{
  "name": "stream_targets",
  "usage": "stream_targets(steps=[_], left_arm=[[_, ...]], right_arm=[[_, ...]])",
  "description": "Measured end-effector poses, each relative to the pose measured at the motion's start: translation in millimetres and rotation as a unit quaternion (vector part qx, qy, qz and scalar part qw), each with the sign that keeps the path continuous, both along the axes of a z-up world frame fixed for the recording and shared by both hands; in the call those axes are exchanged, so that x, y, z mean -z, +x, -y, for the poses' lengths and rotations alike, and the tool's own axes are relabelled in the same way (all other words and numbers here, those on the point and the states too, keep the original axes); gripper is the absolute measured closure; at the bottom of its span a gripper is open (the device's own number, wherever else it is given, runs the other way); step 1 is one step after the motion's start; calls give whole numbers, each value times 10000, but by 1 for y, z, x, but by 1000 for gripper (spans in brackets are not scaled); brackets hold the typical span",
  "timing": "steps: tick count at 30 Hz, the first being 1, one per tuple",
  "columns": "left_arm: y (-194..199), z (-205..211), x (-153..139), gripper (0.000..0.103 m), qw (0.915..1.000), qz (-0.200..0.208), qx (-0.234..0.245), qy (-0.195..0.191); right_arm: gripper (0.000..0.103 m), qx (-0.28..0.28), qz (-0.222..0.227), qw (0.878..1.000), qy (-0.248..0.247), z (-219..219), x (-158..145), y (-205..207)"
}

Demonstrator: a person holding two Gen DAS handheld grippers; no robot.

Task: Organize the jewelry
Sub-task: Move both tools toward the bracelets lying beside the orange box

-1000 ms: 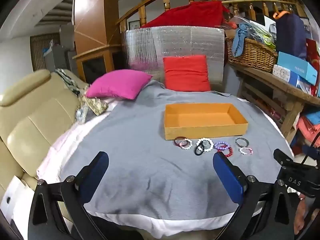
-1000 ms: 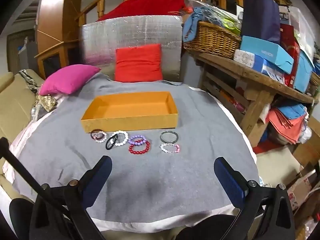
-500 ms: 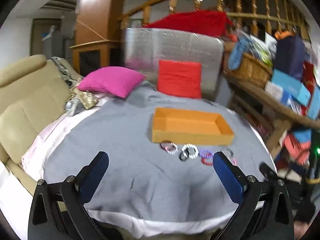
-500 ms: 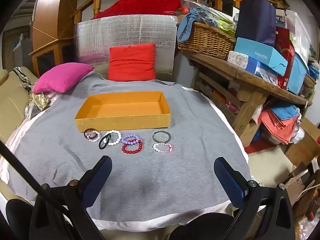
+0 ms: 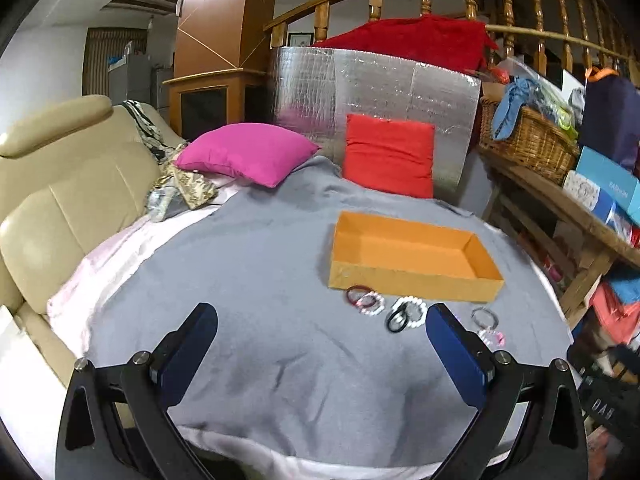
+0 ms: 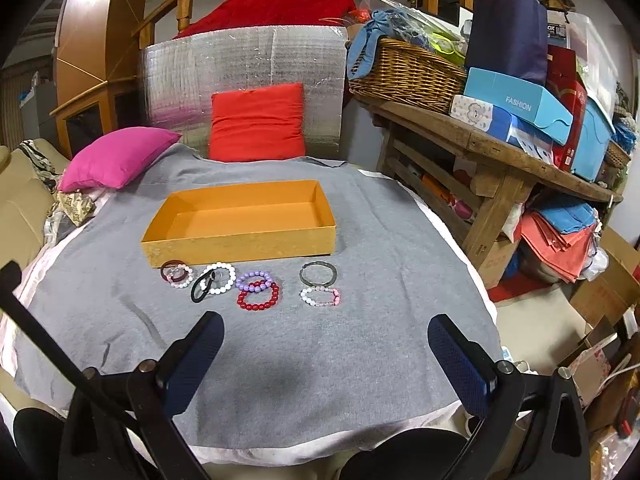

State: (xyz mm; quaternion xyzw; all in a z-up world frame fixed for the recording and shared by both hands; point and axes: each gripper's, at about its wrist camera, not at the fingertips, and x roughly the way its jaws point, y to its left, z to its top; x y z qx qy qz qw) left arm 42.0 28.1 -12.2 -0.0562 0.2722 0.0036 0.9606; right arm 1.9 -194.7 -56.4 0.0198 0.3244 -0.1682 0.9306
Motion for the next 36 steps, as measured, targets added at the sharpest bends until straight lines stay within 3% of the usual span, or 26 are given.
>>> stream_targets(steps=[4, 8, 13, 16, 27, 36], left_arm=[[11, -1, -3, 0, 9995, 214, -18, -237], [11, 3, -3, 0, 9989, 463, 37, -82], [20, 16, 9, 0, 9990, -120, 365, 225], [24, 22, 14, 0, 9980, -266, 348, 451], [51, 19, 18, 0, 9963, -331, 228, 760], [73, 27, 26, 0, 9965, -275, 391, 688]], right_arm=[[0, 37, -43, 10000, 25, 3, 2, 6], [0, 48, -24, 10000, 5, 4, 1, 9], [0, 64, 7, 10000, 45, 7, 0, 13], [0, 62, 28, 10000, 72, 8, 0, 15], [0, 96, 2, 9999, 39, 10, 4, 25], [0, 96, -81, 9999, -31, 9, 11, 40]])
